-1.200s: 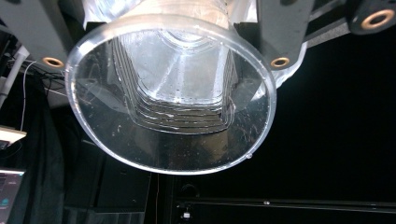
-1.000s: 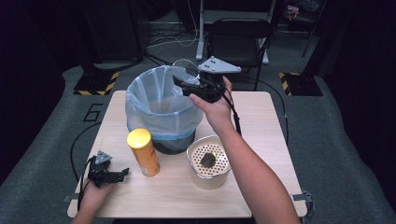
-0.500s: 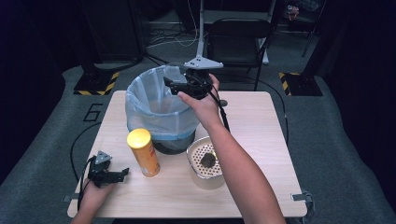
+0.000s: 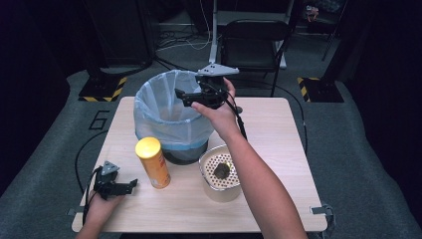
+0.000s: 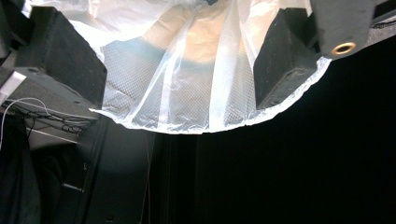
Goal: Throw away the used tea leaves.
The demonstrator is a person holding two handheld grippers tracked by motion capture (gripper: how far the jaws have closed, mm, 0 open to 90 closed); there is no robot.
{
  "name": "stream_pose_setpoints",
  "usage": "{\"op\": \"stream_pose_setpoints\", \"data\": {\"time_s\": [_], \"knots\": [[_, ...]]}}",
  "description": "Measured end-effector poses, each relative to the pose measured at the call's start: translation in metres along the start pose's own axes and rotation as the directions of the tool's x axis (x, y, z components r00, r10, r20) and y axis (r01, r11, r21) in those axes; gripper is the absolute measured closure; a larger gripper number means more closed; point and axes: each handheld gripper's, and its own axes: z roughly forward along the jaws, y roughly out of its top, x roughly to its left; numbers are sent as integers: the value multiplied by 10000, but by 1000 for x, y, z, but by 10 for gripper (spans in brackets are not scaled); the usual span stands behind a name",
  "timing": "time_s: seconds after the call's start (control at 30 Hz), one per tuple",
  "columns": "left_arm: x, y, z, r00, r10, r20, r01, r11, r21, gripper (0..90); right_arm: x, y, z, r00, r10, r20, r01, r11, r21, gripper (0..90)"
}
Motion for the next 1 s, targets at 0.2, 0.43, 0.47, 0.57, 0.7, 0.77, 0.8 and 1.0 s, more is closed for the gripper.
{"op": "stream_pose_setpoints", "data": {"time_s": [0.2,0.43,0.47,0.57,0.7,0.77,0.8,1.0], "knots": [[0,0,0,10000,5,-8,-5,10000,-4,39,0,-3,-3,9999,75,-74,-75,10000,-46,213],[0,0,0,10000,-4,-9,4,10000,-44,40,1,-5,-21,9988,-453,-205,447,9986,-274,226],[0,0,0,9998,-166,92,167,9998,-86,41,1,-5,-24,9983,-526,-244,517,9980,-350,226],[3,1,-3,9998,-8,221,4,9998,188,44,2,-13,-36,9970,-761,-160,749,9950,-659,259],[3,1,-2,9996,-209,164,210,9998,-58,70,1,-26,-51,9973,-688,-257,663,9938,-891,280],[4,2,-4,9989,-356,299,357,9994,-22,95,0,-33,-61,9974,-656,-298,622,9926,-1041,291],[3,3,-6,9987,-355,363,354,9994,53,99,-1,-36,-65,9976,-634,-274,600,9921,-1100,293],[1,10,-17,9972,-205,721,231,9991,-362,115,-12,-58,-85,9962,-800,344,825,9935,-786,300]]}}
